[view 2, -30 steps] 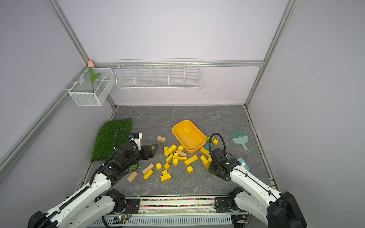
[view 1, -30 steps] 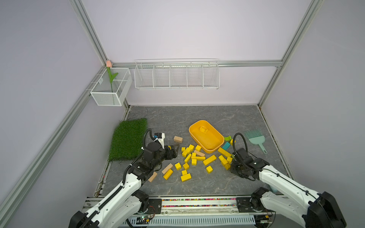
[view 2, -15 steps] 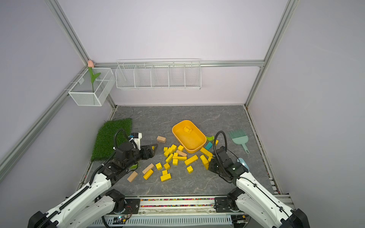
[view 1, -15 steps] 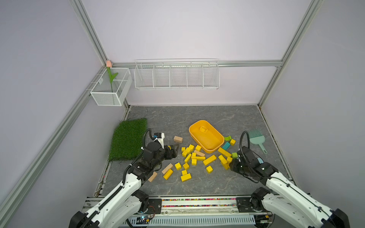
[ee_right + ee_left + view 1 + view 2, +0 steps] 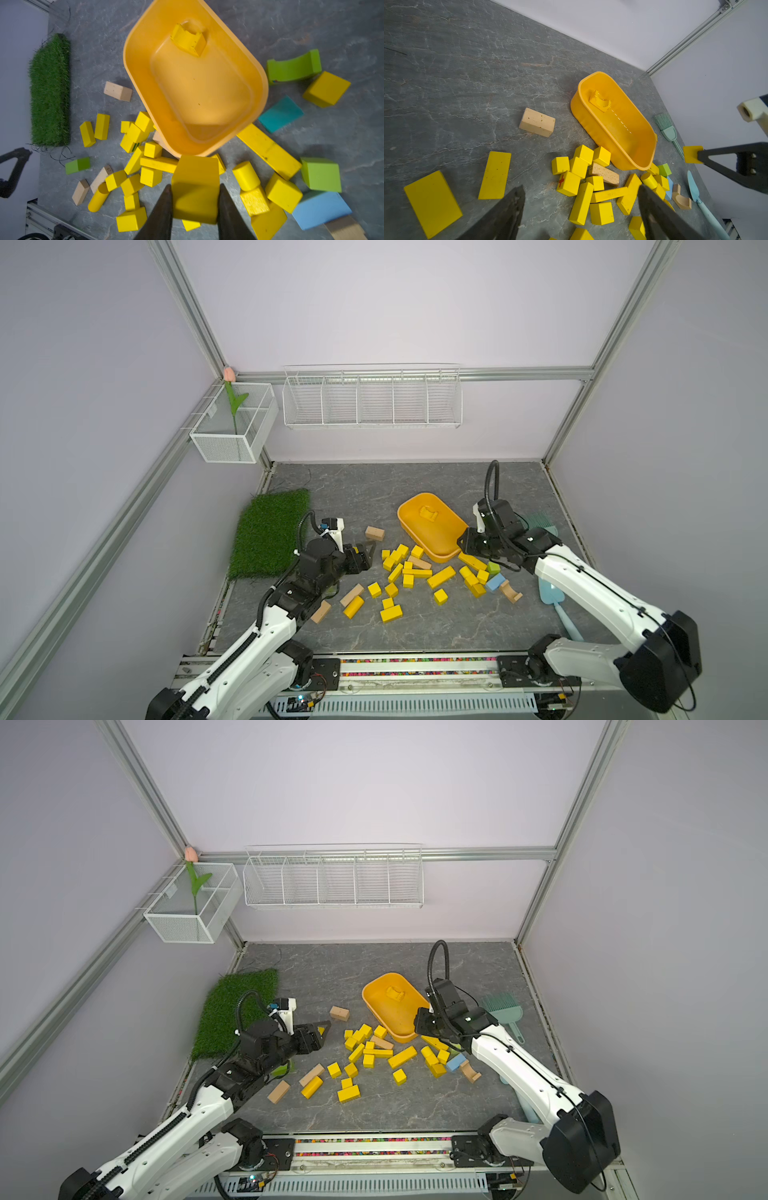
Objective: Pick out the yellow building blocks
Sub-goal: Place the building block in the storage box.
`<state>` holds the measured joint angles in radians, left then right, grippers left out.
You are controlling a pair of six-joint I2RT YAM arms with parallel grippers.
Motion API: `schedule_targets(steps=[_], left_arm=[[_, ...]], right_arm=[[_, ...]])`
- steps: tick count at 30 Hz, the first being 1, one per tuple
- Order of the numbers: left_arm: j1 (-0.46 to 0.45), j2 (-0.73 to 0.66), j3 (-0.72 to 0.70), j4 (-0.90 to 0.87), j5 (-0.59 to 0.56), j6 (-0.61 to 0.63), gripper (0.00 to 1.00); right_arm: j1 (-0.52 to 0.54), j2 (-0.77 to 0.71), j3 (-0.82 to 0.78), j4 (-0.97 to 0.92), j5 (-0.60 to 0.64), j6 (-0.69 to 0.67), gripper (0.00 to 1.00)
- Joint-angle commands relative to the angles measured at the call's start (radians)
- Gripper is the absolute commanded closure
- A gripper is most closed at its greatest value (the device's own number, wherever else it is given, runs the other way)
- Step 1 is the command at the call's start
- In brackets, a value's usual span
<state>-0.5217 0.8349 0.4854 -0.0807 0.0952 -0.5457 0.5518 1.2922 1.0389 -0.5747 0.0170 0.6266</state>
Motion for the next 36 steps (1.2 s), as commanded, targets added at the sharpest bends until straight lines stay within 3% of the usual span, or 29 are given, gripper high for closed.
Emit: schedule_targets(steps=[1,9,16,27,36], left_arm=[[0.007,-0.001,-0.005,0.016,0.012,-0.014,0.13],[0.009,-0.026,-0.018,0.015,0.004,-0.018,0.13],[0.011,-0.024,-0.019,0.021,0.011,-0.019,0.13],[0.015,-0.018,-0.021,0.028,0.020,-0.019,0.13],[0.022,-0.025,-0.028,0.033,0.029,-0.020,0.13]], right_arm=[[0.003,0.092,0.064,0.027,-0.024,-0.054,0.93],[-0.004,0.367,0.265,0.026,-0.057,-0.065,0.93],[-0.011,0.517,0.434,-0.056,-0.018,-0.064,0.92],[-0.060,0.662,0.536,-0.110,0.043,-0.017,0.93],[-0.103,0.749,0.556,-0.062,0.018,0.013,0.87]])
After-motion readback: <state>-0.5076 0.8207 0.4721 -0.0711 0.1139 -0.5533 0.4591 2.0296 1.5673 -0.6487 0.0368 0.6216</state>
